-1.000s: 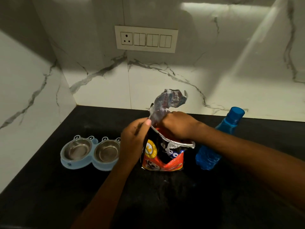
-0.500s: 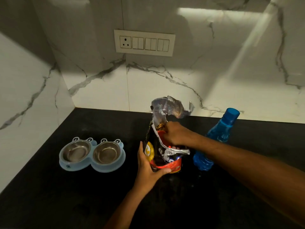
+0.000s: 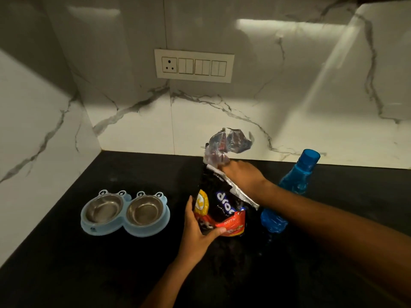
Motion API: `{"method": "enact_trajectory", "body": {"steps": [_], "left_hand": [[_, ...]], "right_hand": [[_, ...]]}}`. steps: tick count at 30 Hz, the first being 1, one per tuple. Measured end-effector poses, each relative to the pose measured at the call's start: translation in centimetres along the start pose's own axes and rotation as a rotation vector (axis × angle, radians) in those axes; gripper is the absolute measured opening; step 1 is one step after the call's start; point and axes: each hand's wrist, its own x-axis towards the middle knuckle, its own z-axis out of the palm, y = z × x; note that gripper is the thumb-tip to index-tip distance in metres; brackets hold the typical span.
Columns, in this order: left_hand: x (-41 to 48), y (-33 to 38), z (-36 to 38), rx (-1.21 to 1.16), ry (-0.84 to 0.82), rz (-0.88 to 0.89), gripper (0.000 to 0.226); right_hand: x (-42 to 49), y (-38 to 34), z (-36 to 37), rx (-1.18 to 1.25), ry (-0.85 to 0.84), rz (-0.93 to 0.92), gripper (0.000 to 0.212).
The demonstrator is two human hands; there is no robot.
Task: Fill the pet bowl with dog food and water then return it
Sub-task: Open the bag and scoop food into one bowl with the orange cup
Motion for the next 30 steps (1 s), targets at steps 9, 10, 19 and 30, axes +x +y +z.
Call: {"method": "enact_trajectory", "body": {"steps": [9,10,19,30], "left_hand": [[-0.3,-0.1,-0.4,0.031,-0.003,0.004,0.129],[-0.3,-0.1,-0.4,0.031,0.0,0.002,0.128],[0.0,-0.7,-0.7,0.031,0.005,-0.001,0.124],[-0.1,-0.7,-0.7,0.037,-0.006,0.01,0.12]], "right_hand": [[0.7,0.5,2.3,0.608,-0.178,0.182,0.02],[0.6,0.8,2.5,0.666,-0.179,0.245,0.02],[-0.8,3.5,1.7,1.227,0.096,0.626,0.021],[-0.6,3.7,1.9,1.065,0.17,0.514,0.023]]}}
